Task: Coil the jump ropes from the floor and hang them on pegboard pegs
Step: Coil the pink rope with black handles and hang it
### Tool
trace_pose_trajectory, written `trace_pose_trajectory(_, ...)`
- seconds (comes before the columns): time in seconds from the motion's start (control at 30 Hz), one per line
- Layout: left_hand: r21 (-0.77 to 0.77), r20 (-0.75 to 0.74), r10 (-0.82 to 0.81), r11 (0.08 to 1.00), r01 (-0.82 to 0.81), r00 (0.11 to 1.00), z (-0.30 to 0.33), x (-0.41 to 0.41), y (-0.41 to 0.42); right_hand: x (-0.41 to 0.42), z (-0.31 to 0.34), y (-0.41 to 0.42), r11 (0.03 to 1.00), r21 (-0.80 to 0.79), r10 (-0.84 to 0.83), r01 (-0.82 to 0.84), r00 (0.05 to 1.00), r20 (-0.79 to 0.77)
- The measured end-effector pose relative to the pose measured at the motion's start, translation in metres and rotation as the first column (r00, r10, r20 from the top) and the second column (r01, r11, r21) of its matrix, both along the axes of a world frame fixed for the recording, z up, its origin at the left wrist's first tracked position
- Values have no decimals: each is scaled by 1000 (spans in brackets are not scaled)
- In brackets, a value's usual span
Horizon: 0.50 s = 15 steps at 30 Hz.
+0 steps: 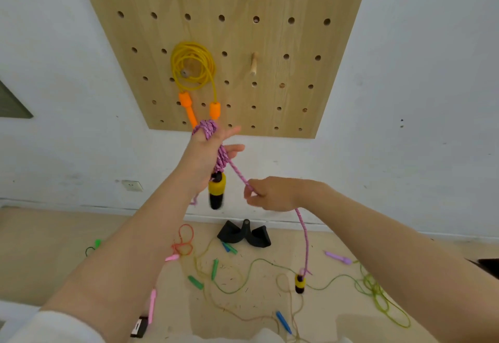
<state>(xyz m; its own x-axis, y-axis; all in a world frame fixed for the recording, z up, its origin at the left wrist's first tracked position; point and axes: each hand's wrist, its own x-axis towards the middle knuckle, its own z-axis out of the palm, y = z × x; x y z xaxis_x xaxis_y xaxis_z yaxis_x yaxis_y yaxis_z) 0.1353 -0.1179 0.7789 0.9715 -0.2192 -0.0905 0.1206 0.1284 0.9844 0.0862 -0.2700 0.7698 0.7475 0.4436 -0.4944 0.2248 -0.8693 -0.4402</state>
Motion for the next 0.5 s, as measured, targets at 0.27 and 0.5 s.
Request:
trace_pose_trajectory(0.27,319,-139,-106,936,146,985,-25,-4,25,17,58,24,947,314,-53,-70,930,364)
trace_pose_trajectory(0.5,-87,-182,-398,917,389,899,8,-21,38,35,51,34,680,696,-517,232,824,230)
